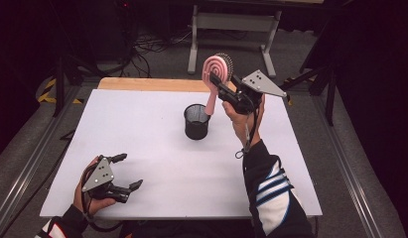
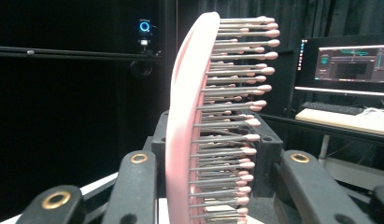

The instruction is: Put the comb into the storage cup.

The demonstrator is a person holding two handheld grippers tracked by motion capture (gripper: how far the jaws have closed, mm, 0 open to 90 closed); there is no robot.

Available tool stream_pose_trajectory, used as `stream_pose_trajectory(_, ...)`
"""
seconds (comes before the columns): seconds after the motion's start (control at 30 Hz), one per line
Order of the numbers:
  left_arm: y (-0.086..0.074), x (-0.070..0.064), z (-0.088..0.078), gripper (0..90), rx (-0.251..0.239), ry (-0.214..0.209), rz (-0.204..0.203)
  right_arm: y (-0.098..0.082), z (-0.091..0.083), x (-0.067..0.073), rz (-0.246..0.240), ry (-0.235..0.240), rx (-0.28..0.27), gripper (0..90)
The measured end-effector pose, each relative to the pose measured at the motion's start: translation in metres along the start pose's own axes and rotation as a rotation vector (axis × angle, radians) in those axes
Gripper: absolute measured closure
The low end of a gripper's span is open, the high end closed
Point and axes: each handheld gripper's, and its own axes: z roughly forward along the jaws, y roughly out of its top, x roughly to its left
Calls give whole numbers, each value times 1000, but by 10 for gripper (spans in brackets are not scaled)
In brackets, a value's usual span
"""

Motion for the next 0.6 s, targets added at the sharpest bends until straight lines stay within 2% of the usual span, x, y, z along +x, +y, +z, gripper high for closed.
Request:
stream_pose_trajectory(0.1,0,0,0,47,-1,0,2,-1,5,1,-12,5,3,629)
stream_pose_trajectory(0.13,0,0,-1,47,-2,-2,2,-1,6,2,2,-1,0,629)
stream_pose_trajectory(0.37,0,0,0,47,-3,-6,1,-6,15,4,7,1,16,629)
stream_pose_trajectory(0.6,0,0,0,47,-3,-15,4,-12,20,2,39,0,21,629)
